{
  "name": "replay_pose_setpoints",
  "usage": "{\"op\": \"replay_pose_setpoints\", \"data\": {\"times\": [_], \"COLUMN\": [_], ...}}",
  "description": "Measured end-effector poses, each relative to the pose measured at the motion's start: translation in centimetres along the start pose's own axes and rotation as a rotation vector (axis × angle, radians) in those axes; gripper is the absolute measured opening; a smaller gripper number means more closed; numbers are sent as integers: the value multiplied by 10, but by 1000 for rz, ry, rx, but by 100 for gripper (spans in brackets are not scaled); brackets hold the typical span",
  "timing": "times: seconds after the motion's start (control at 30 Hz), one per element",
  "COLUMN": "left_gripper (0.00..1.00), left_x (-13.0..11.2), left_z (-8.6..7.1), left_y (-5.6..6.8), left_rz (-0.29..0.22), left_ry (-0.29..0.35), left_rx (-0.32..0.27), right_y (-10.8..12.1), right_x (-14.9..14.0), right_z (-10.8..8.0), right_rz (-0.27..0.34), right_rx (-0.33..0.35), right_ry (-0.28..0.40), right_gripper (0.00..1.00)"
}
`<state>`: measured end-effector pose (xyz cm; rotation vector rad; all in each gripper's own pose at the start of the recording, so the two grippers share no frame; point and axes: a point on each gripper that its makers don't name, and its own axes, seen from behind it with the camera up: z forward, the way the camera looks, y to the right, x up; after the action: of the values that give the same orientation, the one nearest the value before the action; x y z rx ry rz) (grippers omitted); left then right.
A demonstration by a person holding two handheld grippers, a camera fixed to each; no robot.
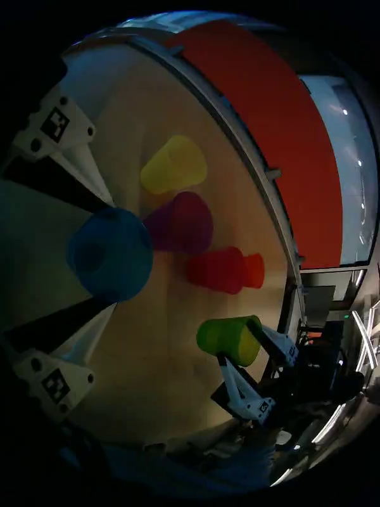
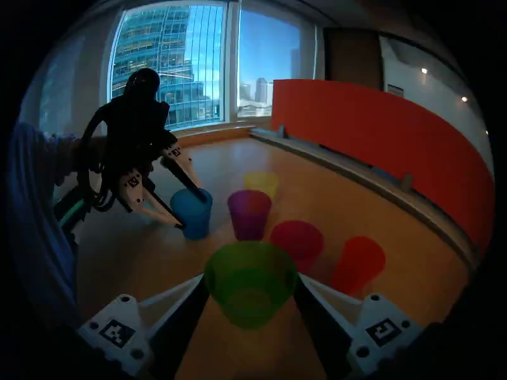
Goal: Pour water
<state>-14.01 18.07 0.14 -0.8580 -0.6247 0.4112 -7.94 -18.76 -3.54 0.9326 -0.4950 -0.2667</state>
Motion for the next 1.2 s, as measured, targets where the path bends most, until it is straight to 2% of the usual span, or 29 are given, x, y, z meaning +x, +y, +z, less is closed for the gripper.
{"op": "replay_pose_setpoints", "data": {"times": [0.47, 0.53, 0.8, 1.2], "left_gripper": [88, 96, 96, 97], "left_x": [-15, -15, -23, -31], "left_z": [1, 0, -4, -11], "left_y": [0, 0, -4, 1], "left_rz": [-17, -18, -25, -41], "left_ry": [-25, -29, -54, -60], "left_rx": [-2, 1, 21, 21], "right_y": [0, 0, 1, 1], "right_x": [-5, -6, -14, -28], "right_z": [5, 5, 10, 19], "right_rz": [-2, -3, 4, 13], "right_rx": [-5, -7, -12, -22], "right_ry": [-10, -11, -20, -37], "right_gripper": [91, 91, 91, 91]}}
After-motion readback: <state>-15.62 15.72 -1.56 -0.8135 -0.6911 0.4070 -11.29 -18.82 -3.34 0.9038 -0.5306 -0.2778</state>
